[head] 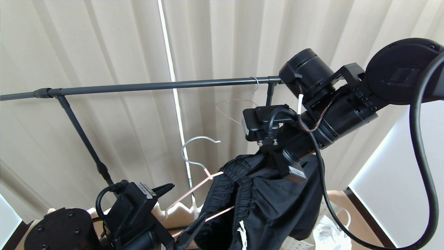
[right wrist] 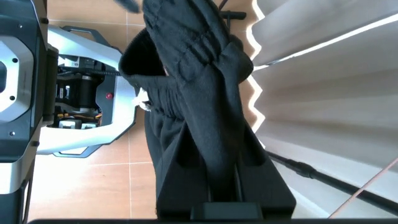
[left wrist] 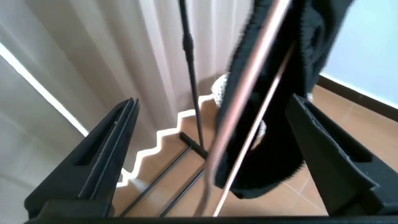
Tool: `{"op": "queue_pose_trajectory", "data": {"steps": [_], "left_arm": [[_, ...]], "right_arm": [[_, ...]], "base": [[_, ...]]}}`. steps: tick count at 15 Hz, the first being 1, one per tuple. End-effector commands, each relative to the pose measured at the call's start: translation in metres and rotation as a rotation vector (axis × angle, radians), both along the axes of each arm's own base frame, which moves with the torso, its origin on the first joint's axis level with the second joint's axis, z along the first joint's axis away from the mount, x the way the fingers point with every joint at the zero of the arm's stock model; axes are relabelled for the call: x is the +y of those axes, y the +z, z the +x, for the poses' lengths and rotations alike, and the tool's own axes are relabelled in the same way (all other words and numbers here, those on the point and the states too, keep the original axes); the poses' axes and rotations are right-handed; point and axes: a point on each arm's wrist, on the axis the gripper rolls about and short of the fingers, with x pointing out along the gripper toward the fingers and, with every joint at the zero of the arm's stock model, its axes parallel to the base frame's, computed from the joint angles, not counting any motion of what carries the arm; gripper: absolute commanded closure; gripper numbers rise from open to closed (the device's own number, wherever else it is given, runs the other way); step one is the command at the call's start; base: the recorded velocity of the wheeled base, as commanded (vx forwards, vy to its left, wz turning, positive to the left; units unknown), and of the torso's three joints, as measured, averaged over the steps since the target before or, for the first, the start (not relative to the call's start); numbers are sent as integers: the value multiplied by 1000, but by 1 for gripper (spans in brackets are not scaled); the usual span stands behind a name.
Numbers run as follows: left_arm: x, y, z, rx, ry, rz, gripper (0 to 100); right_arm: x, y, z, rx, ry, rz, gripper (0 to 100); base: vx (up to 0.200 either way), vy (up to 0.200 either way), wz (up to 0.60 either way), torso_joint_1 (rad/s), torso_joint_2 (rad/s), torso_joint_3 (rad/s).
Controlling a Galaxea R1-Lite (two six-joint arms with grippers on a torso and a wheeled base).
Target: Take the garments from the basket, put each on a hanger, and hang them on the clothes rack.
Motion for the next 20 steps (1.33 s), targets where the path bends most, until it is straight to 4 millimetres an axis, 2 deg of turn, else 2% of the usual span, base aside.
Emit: {"op": "queue_pose_trajectory", "data": {"steps": [1, 4, 8, 11, 15, 18, 20], "left_arm": [[6, 3, 5, -13, 39, -12, 0], [12, 12, 7, -48, 62, -41, 0], [20, 16, 16, -66, 119, -57, 0], [25, 26, 22, -76, 157, -141, 0], [25, 28, 27, -67, 167, -178, 0], [24, 39, 38, -89, 192, -255, 0], [21, 45, 44, -3, 212, -271, 0]], "right_arm": [[-5, 5, 0, -12, -10, 10, 100], [-16, 8, 5, -23, -52, 9, 100], [-24, 17, 4, -66, -88, 3, 100], [-31, 25, 0, -105, -134, -10, 100], [-37, 37, -1, -186, -202, -25, 100], [-38, 45, -3, -245, -305, -29, 100], [-39, 51, -3, -262, -339, 14, 100]], "base": [[0, 0, 0, 0, 0, 0], [0, 0, 0, 0, 0, 0], [0, 0, 0, 0, 0, 0], [0, 0, 0, 0, 0, 0], [0, 0, 0, 0, 0, 0], [0, 0, 0, 0, 0, 0], [0, 0, 0, 0, 0, 0]]}}
